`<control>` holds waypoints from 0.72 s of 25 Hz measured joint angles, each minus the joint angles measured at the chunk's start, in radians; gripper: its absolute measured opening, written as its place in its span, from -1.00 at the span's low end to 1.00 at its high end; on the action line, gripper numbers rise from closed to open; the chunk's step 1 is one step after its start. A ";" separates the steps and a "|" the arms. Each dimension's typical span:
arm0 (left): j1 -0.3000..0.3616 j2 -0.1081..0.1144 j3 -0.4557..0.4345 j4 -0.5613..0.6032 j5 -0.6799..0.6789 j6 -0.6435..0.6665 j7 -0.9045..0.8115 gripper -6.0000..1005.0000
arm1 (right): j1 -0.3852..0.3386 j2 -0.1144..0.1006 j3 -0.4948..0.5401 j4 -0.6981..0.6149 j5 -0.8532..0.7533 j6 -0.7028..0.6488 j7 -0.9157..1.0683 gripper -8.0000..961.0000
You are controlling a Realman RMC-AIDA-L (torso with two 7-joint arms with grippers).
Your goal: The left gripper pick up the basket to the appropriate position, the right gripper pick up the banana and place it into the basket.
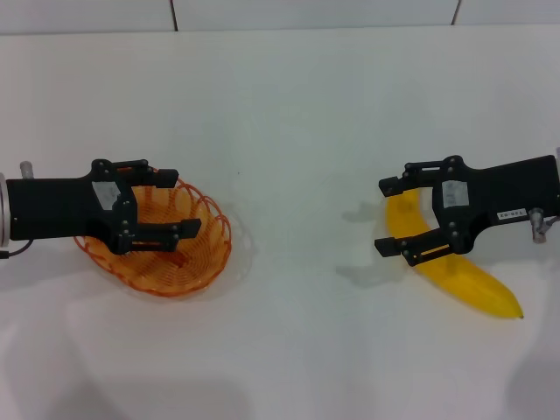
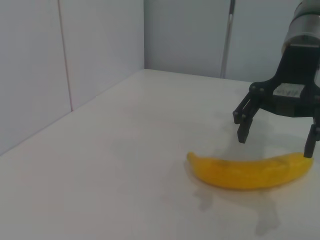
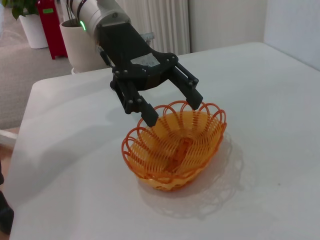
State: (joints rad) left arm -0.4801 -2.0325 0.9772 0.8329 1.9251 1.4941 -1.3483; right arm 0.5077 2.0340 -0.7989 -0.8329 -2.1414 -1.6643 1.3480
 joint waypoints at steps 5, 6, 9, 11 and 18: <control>0.000 0.000 0.000 0.000 0.000 0.000 0.000 0.62 | 0.000 0.000 -0.003 0.000 0.000 0.000 0.000 0.87; 0.000 0.000 0.000 0.000 0.000 0.000 0.000 0.62 | 0.000 0.000 -0.003 0.000 0.000 0.000 0.000 0.87; 0.000 0.000 -0.002 0.000 0.000 0.000 0.000 0.62 | 0.000 0.000 -0.002 0.000 0.000 0.001 0.001 0.87; 0.000 0.000 -0.010 0.001 0.000 0.000 -0.013 0.62 | 0.000 0.000 -0.002 0.000 0.000 0.001 0.001 0.88; -0.003 0.007 -0.122 0.079 0.006 -0.017 -0.226 0.62 | 0.000 0.000 -0.003 0.000 -0.002 0.003 0.003 0.88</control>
State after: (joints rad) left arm -0.4827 -2.0255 0.8552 0.9123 1.9310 1.4769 -1.5743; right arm 0.5076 2.0339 -0.8023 -0.8329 -2.1433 -1.6612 1.3513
